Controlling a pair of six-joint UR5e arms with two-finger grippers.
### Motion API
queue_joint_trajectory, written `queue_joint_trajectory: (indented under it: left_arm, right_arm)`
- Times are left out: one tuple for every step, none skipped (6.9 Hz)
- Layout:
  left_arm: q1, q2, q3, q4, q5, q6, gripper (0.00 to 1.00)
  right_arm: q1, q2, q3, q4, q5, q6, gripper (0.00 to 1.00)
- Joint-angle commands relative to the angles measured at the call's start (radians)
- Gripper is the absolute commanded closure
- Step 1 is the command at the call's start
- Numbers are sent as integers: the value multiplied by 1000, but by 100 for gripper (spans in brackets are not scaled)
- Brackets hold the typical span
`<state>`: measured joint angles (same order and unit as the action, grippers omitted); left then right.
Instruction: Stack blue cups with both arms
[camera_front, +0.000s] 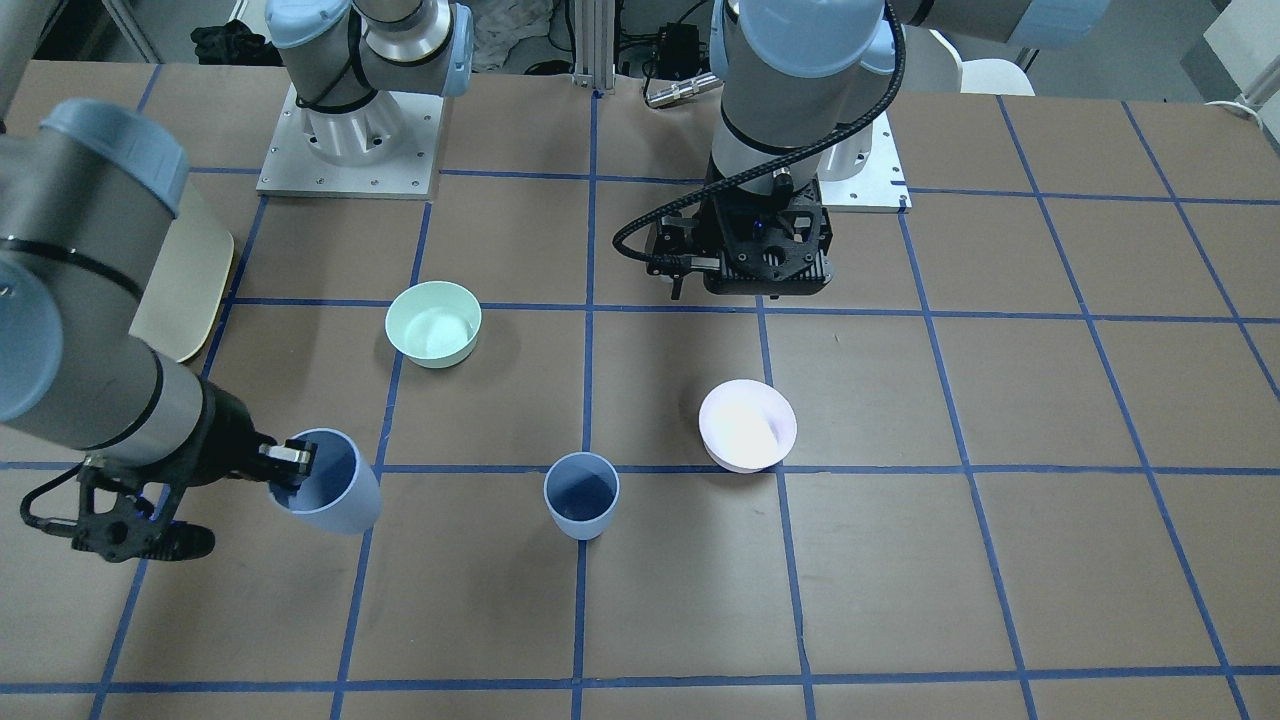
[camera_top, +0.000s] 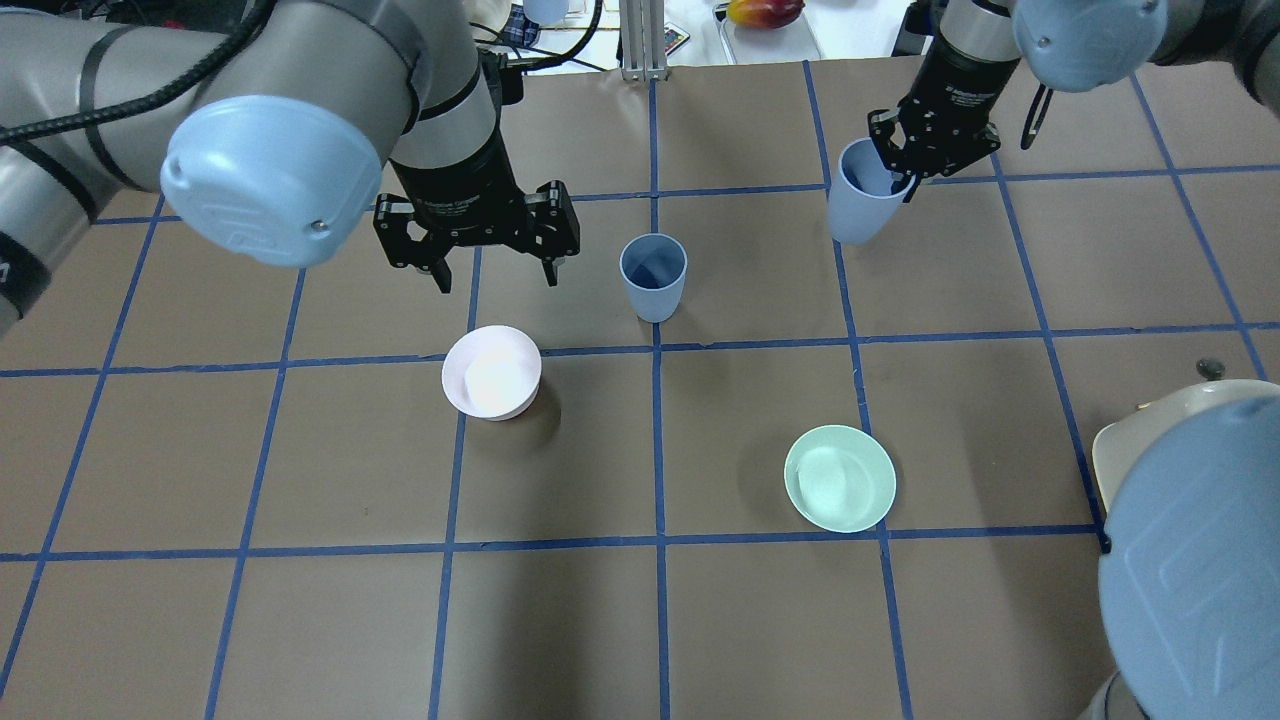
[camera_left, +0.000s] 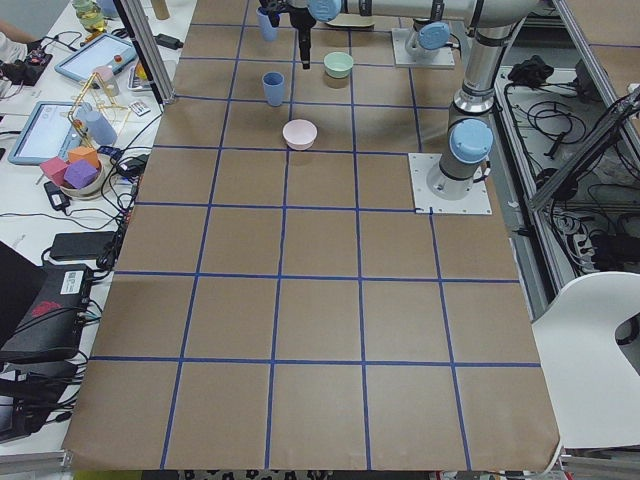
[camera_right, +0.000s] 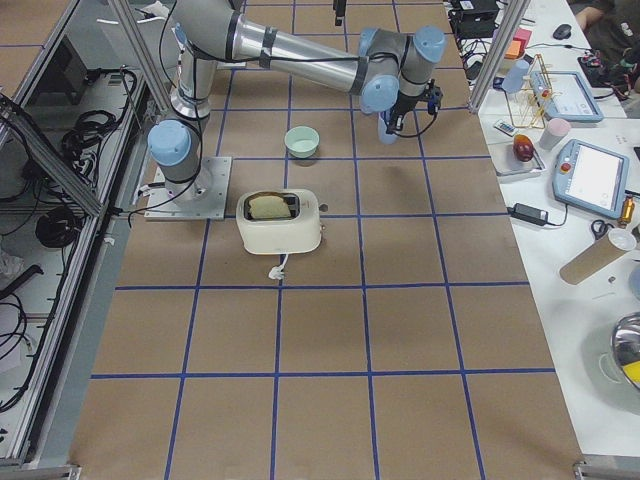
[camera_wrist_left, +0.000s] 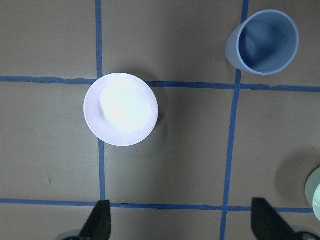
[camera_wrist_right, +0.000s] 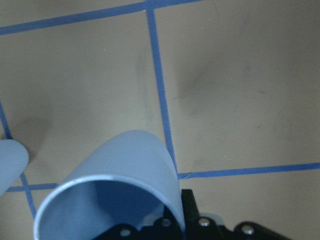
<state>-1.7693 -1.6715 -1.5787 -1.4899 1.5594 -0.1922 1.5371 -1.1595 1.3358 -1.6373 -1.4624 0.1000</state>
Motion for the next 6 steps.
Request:
queue_joint_trajectory:
  left_arm:
    - [72, 59, -18, 28, -2, 102, 0]
    - [108, 64, -15, 28, -36, 109, 0]
    - [119, 68, -3, 26, -41, 131, 0]
    - [120, 78, 9, 5, -36, 146, 0]
    - [120, 94, 11, -42, -35, 146, 0]
    - [123, 104, 9, -50, -38, 146, 0]
  right_arm:
    - [177, -13, -55, 27, 8, 262, 100]
    - [243, -6, -50, 28, 10, 320, 100]
    - [291, 10, -49, 25, 45, 392, 100]
    - [302, 20, -49, 19, 71, 420, 100]
    - [302, 30, -49, 11, 70, 420, 100]
    - [302, 55, -49, 8, 70, 420, 100]
